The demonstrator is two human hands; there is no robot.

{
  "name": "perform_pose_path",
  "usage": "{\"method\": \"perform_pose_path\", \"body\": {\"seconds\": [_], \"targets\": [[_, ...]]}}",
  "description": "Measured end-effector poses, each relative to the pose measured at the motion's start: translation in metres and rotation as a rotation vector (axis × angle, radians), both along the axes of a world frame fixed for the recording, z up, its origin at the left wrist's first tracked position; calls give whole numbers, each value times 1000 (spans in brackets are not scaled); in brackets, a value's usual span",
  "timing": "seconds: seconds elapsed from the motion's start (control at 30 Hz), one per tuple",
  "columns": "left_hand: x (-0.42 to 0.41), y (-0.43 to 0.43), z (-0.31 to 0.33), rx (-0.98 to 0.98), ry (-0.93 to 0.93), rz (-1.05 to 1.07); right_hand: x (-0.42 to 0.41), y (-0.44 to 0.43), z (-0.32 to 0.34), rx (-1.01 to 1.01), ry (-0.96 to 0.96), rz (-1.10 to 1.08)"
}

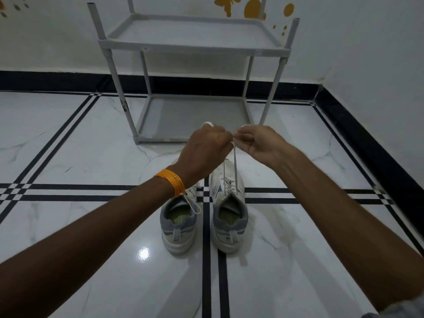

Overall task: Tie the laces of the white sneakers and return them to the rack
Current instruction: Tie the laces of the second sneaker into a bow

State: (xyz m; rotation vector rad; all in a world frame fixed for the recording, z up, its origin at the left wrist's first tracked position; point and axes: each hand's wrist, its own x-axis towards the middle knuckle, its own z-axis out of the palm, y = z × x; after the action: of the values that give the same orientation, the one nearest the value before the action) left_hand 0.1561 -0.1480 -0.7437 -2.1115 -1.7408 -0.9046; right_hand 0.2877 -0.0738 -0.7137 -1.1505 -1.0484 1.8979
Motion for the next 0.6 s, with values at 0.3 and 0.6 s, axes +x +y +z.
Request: {"method": "perform_pose_path", "body": {"seconds": [0.3,0.6], "targets": [[5,7,22,-775,-1253,-31,15,-37,-11,704,-481,-82],[-1,5,9,-639,-1178,-67,31,-37,-17,645,-469,70]]}}
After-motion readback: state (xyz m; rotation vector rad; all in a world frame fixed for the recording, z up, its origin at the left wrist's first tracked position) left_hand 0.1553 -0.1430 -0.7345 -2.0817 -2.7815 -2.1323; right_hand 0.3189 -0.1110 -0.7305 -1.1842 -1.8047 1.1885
